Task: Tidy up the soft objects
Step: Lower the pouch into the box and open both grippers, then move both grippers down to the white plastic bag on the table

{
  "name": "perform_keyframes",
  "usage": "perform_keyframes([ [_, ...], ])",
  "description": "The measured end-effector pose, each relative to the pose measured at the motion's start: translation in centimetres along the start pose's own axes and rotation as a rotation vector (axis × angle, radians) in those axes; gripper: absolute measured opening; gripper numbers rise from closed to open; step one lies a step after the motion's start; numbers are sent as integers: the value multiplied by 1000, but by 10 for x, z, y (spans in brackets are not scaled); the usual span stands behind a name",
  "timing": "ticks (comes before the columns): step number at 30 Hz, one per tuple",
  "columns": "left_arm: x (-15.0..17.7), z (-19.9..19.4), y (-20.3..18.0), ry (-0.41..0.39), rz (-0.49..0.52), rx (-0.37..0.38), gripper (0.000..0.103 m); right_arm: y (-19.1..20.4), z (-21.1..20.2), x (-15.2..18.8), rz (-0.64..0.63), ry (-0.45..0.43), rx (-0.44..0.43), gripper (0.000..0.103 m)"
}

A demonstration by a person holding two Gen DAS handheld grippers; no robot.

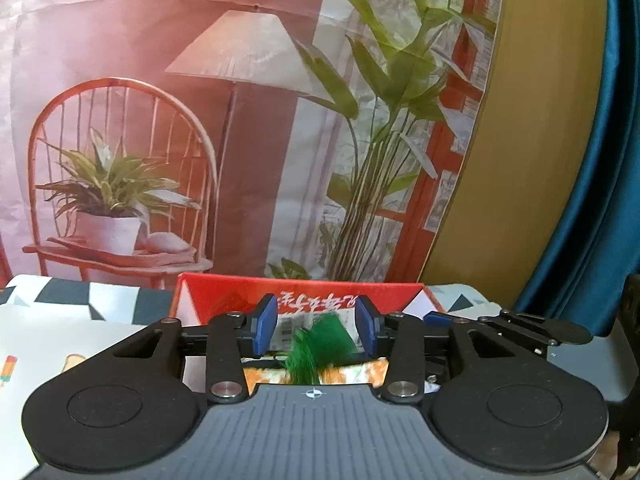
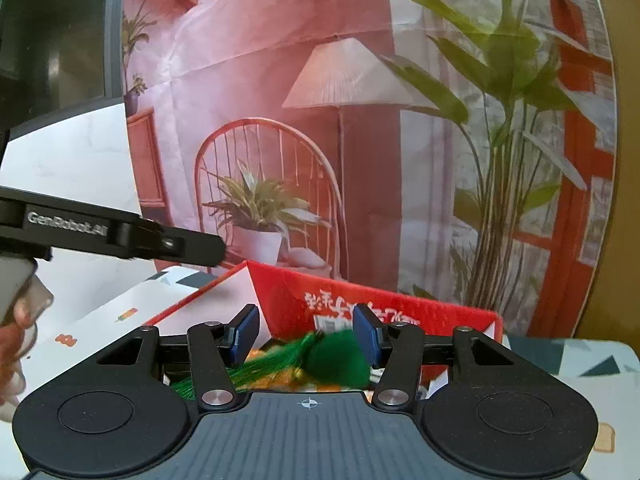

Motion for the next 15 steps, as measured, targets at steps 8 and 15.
perform_keyframes([
  [8,42,-45,0,45,-6,-6,48,14,-26,24,14,6,-6,49],
  [15,97,-82,-14,80,-1,13,48,22,-63,55,35,-10,-25,49],
])
Point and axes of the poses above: each gripper's, at about its wrist camera, not at the fingertips, and z roughly the way its jaws point, y to its left, x to its underside, the point moved 1 cm from there along z, roughly the way its jaws point, and after that the axes turned 13 degrees about z, right-handed, at the moved point
